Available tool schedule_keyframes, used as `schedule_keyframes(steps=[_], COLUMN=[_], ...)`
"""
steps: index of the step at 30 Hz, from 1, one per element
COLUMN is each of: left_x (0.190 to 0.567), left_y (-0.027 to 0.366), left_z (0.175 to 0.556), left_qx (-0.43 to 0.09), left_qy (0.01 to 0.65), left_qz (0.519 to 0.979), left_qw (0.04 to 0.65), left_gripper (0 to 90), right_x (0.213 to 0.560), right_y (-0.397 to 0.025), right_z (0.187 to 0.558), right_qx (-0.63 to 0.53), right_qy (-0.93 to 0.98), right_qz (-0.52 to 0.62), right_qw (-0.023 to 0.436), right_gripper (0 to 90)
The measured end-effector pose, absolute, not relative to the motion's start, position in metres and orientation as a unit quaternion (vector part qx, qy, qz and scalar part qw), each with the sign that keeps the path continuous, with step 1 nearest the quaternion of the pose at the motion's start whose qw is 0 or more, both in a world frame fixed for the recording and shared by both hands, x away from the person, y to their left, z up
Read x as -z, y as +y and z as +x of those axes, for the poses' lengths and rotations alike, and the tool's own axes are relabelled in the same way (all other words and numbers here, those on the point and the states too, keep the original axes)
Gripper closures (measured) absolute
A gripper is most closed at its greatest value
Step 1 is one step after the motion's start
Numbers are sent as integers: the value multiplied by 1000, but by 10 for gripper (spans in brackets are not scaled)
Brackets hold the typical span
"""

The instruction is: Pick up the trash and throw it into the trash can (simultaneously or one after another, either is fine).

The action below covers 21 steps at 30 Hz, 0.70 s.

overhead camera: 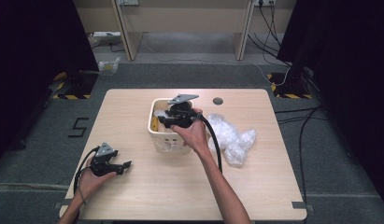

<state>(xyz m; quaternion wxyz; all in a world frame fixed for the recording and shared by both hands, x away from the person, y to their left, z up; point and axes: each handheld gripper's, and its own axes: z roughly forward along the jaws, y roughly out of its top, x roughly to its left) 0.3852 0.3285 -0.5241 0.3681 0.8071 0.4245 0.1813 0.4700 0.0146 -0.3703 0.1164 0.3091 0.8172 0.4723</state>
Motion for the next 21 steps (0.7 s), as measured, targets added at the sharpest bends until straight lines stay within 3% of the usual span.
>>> schedule_keyframes(steps=[4,16,21], left_x=[524,524,524], left_y=[328,328,328], left_z=[385,385,385], left_qx=[-181,-181,-181], left_qy=[424,425,425], left_qz=[807,807,807], left_qw=[368,369,369], left_gripper=[186,186,186], right_x=[371,381,385], right_y=[11,11,10], right_z=[470,479,482], right_qx=[-473,-431,-413], right_qy=[813,830,834], right_qz=[317,325,334], right_qw=[119,140,148], right_gripper=[533,559,464])
